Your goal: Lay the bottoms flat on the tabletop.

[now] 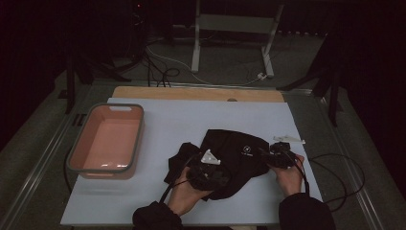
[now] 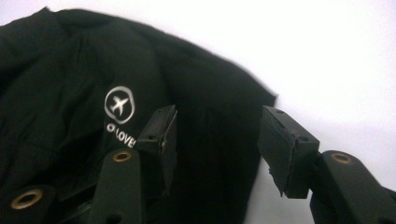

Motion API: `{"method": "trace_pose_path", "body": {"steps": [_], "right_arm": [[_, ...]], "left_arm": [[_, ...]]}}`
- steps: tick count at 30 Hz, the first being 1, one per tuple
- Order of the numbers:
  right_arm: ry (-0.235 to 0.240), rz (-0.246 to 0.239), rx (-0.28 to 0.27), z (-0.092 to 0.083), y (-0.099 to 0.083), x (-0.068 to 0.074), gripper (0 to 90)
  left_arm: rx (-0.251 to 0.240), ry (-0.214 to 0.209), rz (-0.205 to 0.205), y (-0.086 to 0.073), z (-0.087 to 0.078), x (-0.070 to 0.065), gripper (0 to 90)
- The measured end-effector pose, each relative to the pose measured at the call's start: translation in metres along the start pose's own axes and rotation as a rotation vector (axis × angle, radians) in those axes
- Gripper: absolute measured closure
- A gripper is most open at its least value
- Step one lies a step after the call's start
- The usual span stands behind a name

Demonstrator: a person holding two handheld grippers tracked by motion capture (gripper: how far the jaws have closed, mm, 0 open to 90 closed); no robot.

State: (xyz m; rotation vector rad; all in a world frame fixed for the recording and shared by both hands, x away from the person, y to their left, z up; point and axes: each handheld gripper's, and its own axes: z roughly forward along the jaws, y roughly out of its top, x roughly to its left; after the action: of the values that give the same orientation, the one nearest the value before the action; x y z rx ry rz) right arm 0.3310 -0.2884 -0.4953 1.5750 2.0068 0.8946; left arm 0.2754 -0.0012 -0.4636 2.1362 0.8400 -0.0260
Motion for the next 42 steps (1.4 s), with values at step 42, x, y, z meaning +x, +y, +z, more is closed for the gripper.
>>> {"method": "trace_pose_path", "body": {"steps": [42], "right_arm": [[0.007,-0.014,0.060,0.024,-0.004,0.009,48.1]], "left_arm": [[-0.201,0.163,-0.104,0.018,-0.029,0.038,40.2]]}}
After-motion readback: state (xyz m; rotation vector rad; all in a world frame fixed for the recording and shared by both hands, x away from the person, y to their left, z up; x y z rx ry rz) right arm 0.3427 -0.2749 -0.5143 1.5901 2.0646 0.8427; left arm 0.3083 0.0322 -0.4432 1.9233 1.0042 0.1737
